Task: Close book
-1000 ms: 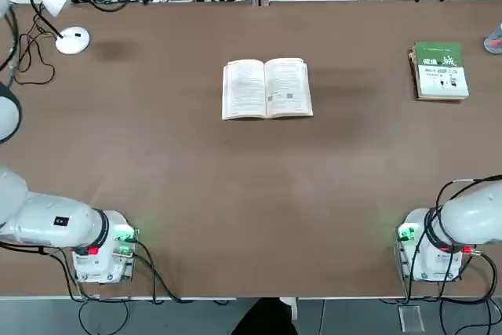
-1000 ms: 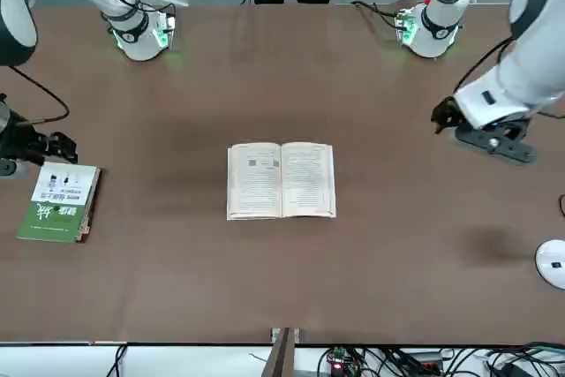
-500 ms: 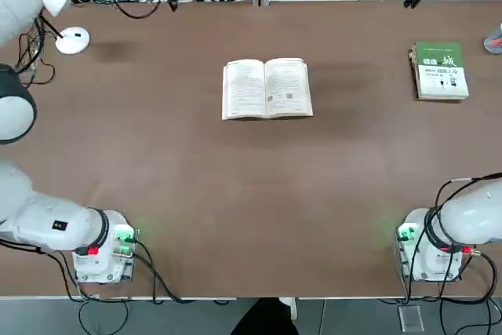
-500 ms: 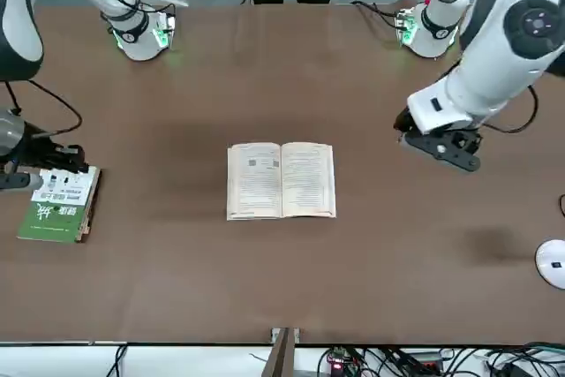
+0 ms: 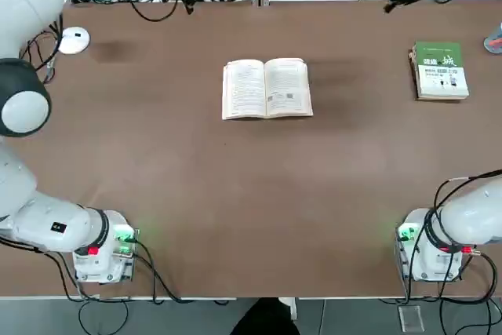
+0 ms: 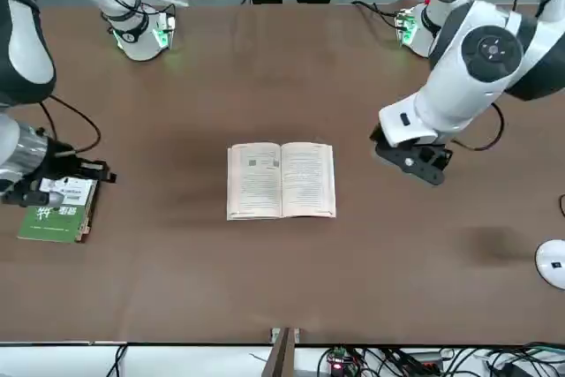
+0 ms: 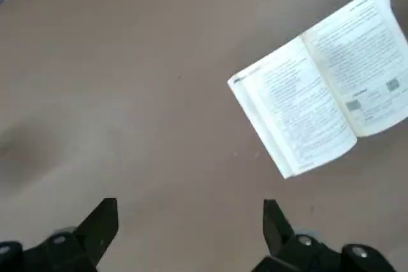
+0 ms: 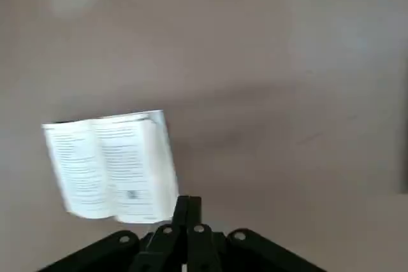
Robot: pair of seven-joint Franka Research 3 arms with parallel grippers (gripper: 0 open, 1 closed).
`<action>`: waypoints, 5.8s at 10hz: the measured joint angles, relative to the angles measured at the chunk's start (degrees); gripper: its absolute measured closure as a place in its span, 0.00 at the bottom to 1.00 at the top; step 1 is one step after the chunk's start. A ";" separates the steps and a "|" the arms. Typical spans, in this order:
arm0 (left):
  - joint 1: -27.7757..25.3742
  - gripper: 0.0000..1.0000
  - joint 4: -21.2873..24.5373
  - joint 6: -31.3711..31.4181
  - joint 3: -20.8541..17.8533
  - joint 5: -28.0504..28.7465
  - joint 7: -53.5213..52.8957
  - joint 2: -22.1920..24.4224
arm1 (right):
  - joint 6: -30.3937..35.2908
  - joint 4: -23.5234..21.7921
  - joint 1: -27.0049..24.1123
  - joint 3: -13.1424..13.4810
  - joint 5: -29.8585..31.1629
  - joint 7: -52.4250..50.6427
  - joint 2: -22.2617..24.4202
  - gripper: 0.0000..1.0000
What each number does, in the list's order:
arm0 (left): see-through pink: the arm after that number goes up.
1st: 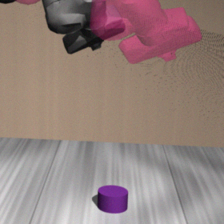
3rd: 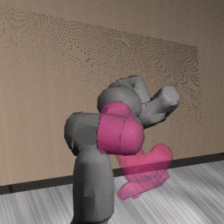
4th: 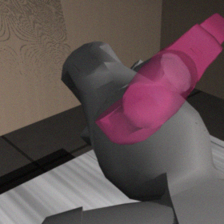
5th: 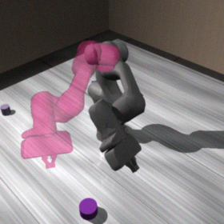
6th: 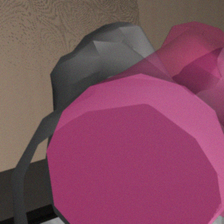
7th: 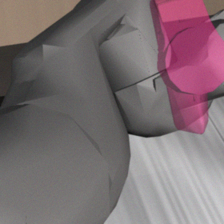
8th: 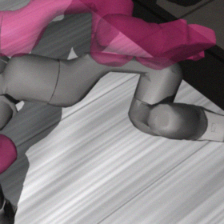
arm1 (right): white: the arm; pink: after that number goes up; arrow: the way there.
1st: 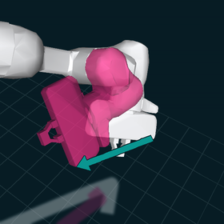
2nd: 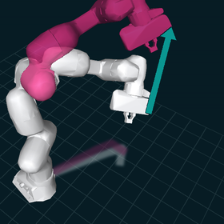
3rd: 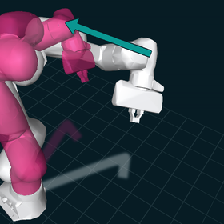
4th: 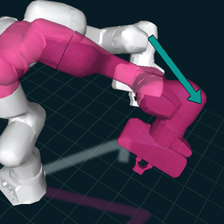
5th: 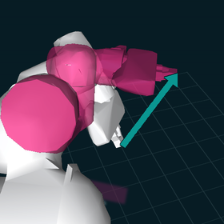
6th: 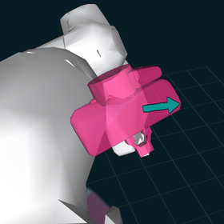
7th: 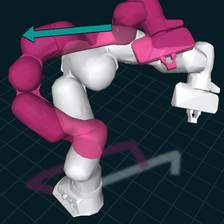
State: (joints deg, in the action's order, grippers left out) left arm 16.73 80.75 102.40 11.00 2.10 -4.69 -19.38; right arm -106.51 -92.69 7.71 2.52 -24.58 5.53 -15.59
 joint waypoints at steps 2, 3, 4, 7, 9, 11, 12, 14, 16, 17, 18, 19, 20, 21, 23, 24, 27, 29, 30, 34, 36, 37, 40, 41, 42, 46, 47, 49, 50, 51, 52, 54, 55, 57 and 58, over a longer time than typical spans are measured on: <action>0.64 0.00 -0.34 2.66 0.34 0.00 -0.07 -1.91 | -0.85 -0.01 0.62 -0.02 -5.22 0.30 -2.48 0.99; 1.09 0.00 -0.48 3.61 0.47 0.00 -0.08 -2.72 | -0.92 -0.02 0.89 -0.02 -7.83 0.25 -3.73 0.99; 1.60 0.00 -0.65 4.07 0.55 0.00 -0.08 -3.34 | -0.92 -0.03 1.24 -0.04 -10.10 -0.15 -5.00 0.99; 3.00 0.00 -0.82 5.26 0.63 0.00 -0.08 -4.91 | -0.94 -0.09 2.47 -0.23 -17.16 -3.62 -8.94 0.99; 3.16 0.00 -0.84 7.12 0.65 0.00 -0.11 -6.40 | -2.08 -0.09 3.73 -0.38 -20.80 -4.57 -11.28 0.99; 3.30 0.00 -0.87 9.23 0.84 0.00 -0.30 -8.10 | -4.07 -0.12 5.08 -0.46 -23.94 -6.27 -13.55 0.99; 3.49 0.00 -0.88 10.31 0.90 0.00 -0.31 -8.86 | -4.74 -0.12 5.69 -0.47 -25.33 -7.61 -14.72 0.99; 3.94 0.00 -0.90 11.86 0.97 0.00 -0.48 -10.14 | -5.22 -0.29 6.24 -0.47 -28.51 -11.01 -17.02 0.99; 4.24 0.00 -0.98 13.27 1.03 0.00 -0.90 -11.13 | -5.31 -1.14 6.23 -0.38 -31.94 -15.85 -18.74 0.99; 4.26 0.00 -1.08 13.64 1.26 0.00 -0.96 -11.59 | -5.33 -1.95 6.20 -0.31 -33.41 -18.19 -19.21 0.99; 4.27 0.00 -1.21 13.95 1.61 0.00 -0.99 -12.10 | -5.36 -2.76 6.21 -0.30 -34.61 -20.06 -19.50 0.99; 4.28 0.00 -1.26 14.37 1.94 0.00 -0.99 -12.65 | -5.36 -3.49 6.31 -0.35 -35.23 -21.08 -19.58 0.99; 4.28 0.00 -1.27 15.03 2.17 0.00 -0.99 -13.21 | -5.44 -3.98 6.47 -0.41 -35.42 -21.51 -19.57 0.99; 4.29 0.00 -1.30 15.77 2.28 0.00 -0.99 -13.79 | -5.75 -4.32 6.67 -0.42 -35.59 -21.97 -19.57 0.99; 4.41 0.00 -1.33 16.88 2.39 0.00 -1.05 -14.79 | -7.36 -5.09 7.22 -0.46 -36.68 -23.96 -19.60 0.99; 4.57 0.00 -1.37 17.23 2.45 0.00 -1.06 -15.17 | -8.22 -5.64 7.70 -0.49 -37.75 -25.23 -19.68 0.99; 4.92 0.00 -1.42 17.97 2.46 0.00 -1.06 -16.03 | -12.05 -6.80 9.57 -0.53 -39.78 -29.15 -20.79 0.99; 5.01 0.00 -1.45 18.36 2.47 0.00 -1.09 -16.70 | -14.11 -7.69 10.30 -0.54 -40.15 -32.07 -21.51 0.99; 5.11 0.00 -1.46 18.57 2.48 0.00 -1.09 -17.07 | -14.40 -8.02 10.41 -0.53 -40.32 -33.28 -21.71 0.99; 5.66 0.00 -1.53 19.20 2.49 0.00 -1.09 -18.08 | -15.67 -8.58 10.62 -0.55 -40.94 -34.55 -21.84 0.99; 5.71 0.00 -1.56 19.26 2.49 0.00 -1.09 -18.29 | -16.84 -8.70 11.51 -0.59 -42.25 -34.64 -21.86 0.99; 5.71 0.00 -1.57 19.29 2.49 0.00 -1.09 -18.36 | -17.40 -8.80 12.21 -0.60 -42.89 -34.66 -21.89 0.99; 5.71 0.00 -1.57 19.60 2.49 0.00 -1.09 -18.61 | -18.73 -9.23 13.54 -0.60 -43.35 -34.78 -22.17 0.99; 5.72 0.00 -1.57 19.82 2.49 0.00 -1.09 -18.76 | -18.74 -9.53 13.55 -0.58 -43.41 -35.36 -22.37 0.99; 5.72 0.00 -1.57 19.97 2.49 0.00 -1.09 -18.95 | -18.74 -10.00 13.54 -0.49 -43.50 -36.01 -22.49 0.99; 5.76 0.00 -1.58 20.73 2.49 0.00 -1.09 -19.69 | -19.33 -11.51 13.50 -0.32 -43.87 -37.91 -22.57 0.99; 5.82 0.00 -1.58 20.93 2.50 0.00 -1.09 -19.83 | -19.47 -11.63 13.50 -0.33 -43.91 -38.08 -22.57 0.99; 5.99 0.00 -1.58 21.16 2.50 0.00 -1.09 -20.00 | -20.06 -11.75 13.58 -0.41 -43.94 -38.42 -22.57 0.99; 6.07 0.00 -1.58 21.17 2.50 0.00 -1.09 -20.07 | -20.62 -11.82 13.68 -0.46 -43.96 -38.49 -22.57 0.99; 6.15 0.00 -1.58 21.21 2.50 0.00 -1.09 -20.16 | -21.00 -11.92 13.85 -0.49 -44.01 -38.51 -22.57 0.99; 6.22 0.00 -1.58 21.36 2.50 0.00 -1.09 -20.28 | -21.18 -12.10 14.03 -0.49 -44.09 -38.59 -22.57 0.99; 6.27 0.00 -1.58 21.64 2.50 0.00 -1.09 -20.53 | -21.29 -12.52 14.28 -0.49 -44.85 -39.48 -22.60 0.99; 6.31 0.00 -1.58 21.79 2.50 0.00 -1.09 -20.66 | -21.33 -12.77 14.35 -0.49 -45.32 -40.13 -22.60 0.99; 6.37 0.00 -1.58 22.15 2.50 0.00 -1.09 -20.82 | -21.40 -13.08 14.37 -0.49 -45.60 -40.80 -22.60 0.99; 6.38 0.00 -1.58 22.26 2.50 0.00 -1.09 -20.87 | -21.45 -13.18 14.37 -0.49 -45.68 -40.89 -22.61 0.99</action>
State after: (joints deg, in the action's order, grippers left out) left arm 23.11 79.16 124.66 13.50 2.10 -5.79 -40.25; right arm -127.96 -105.86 22.07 2.03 -70.26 -35.36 -38.20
